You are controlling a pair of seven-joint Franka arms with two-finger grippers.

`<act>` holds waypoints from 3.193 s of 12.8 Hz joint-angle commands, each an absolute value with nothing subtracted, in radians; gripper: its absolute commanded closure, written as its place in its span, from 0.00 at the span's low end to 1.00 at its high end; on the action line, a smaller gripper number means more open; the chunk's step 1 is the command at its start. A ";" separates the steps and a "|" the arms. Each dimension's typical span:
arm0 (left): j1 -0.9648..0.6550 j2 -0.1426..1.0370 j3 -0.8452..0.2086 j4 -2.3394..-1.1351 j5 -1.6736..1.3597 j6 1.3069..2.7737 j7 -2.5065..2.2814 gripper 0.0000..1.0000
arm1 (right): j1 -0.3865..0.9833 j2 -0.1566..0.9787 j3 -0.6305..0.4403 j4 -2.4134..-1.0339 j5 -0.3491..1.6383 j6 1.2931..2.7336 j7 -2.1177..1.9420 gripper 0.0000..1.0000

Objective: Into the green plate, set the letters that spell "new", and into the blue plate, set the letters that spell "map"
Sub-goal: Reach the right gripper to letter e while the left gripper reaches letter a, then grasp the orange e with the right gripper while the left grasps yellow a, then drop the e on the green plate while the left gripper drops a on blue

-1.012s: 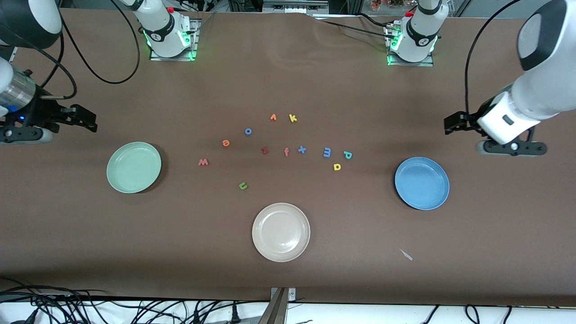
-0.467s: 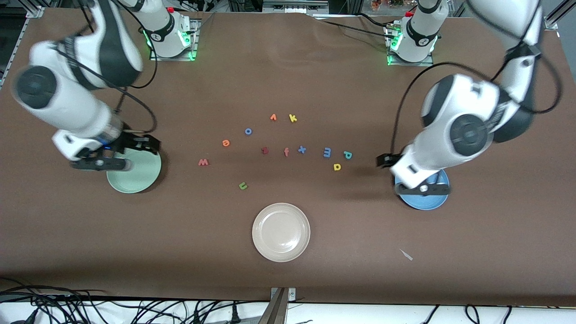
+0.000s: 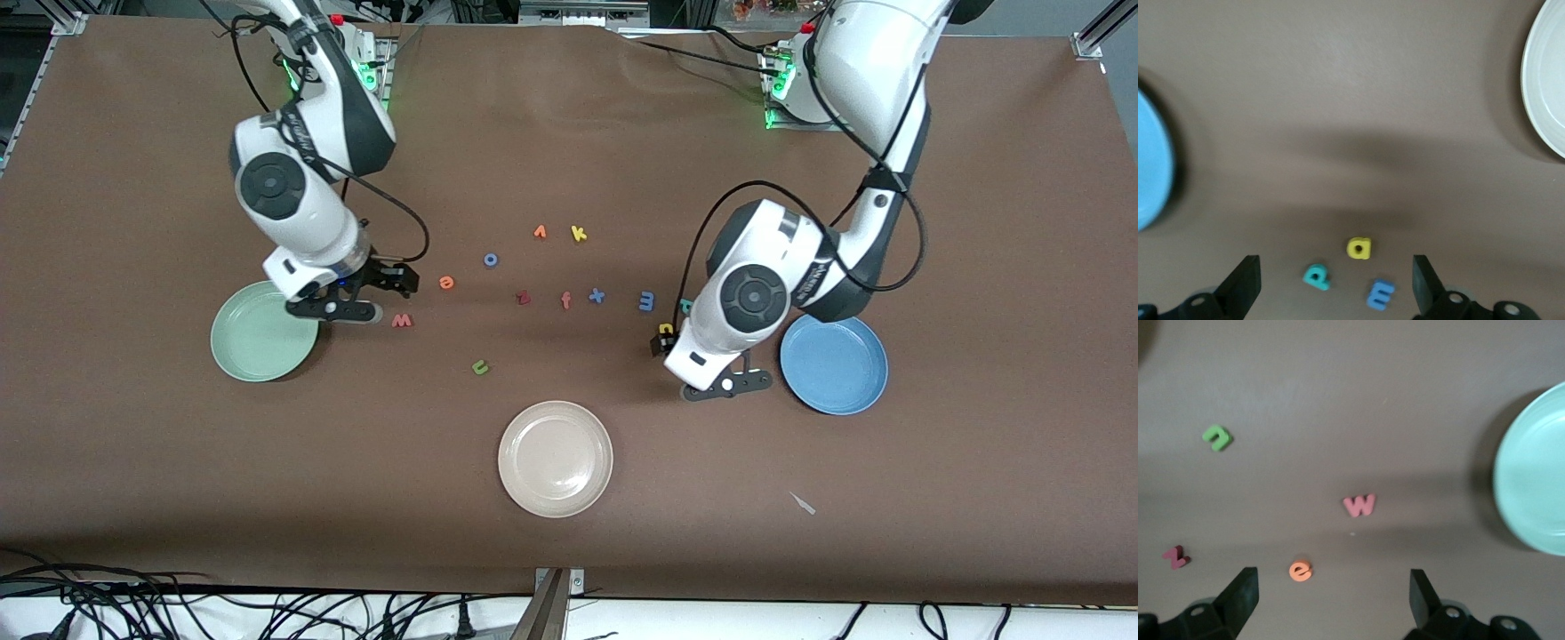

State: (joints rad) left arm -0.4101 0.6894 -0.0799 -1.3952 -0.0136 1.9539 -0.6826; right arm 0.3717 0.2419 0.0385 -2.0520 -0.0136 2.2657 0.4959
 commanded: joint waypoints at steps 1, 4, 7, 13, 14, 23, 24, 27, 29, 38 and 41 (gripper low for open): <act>-0.437 0.703 -0.067 -1.487 -0.032 2.076 -0.732 0.00 | 0.373 0.259 0.077 -2.144 -0.006 2.352 0.531 0.00; -0.463 0.709 -0.067 -1.568 -0.023 2.173 -0.735 0.00 | 0.373 0.337 0.104 -2.141 -0.006 2.388 0.528 0.00; -0.472 0.727 -0.067 -1.606 -0.021 2.227 -0.746 0.00 | 0.373 0.397 0.132 -2.140 -0.005 2.430 0.532 0.00; -0.476 0.729 -0.067 -1.681 -0.021 2.301 -0.746 0.00 | 0.379 0.474 0.147 -2.134 -0.005 2.489 0.535 0.07; -0.476 0.729 -0.067 -1.687 -0.021 2.301 -0.746 0.00 | 0.380 0.477 0.147 -2.134 -0.005 2.491 0.535 0.11; -0.489 0.719 -0.067 -1.689 -0.028 2.289 -0.811 1.00 | 0.380 0.488 0.160 -2.132 -0.005 2.505 0.535 0.88; -0.488 0.716 -0.067 -1.689 -0.028 2.289 -0.811 1.00 | 0.380 0.488 0.161 -2.132 -0.005 2.503 0.537 0.94; -0.468 0.668 -0.061 -1.680 -0.020 2.249 -0.798 1.00 | 0.370 0.457 0.153 -2.047 -0.003 2.374 0.531 0.96; -0.422 0.626 -0.057 -1.661 -0.018 2.156 -0.728 1.00 | 0.364 0.445 0.103 -1.912 -0.003 2.133 0.528 0.96; -0.135 0.587 -0.048 -1.690 0.015 2.051 -0.370 1.00 | 0.295 0.443 -0.209 -1.827 0.000 2.006 0.277 0.95; -0.085 0.635 -0.043 -1.689 0.070 2.097 -0.333 1.00 | 0.220 0.511 -0.209 -1.790 -0.003 2.016 0.244 0.92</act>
State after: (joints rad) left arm -0.1150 0.6099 -0.0379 -1.6890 0.0136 2.0651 -0.3606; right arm 0.2521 0.4639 -0.2140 -1.8356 -0.0131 2.0205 0.2700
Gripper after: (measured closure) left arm 0.714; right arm 0.718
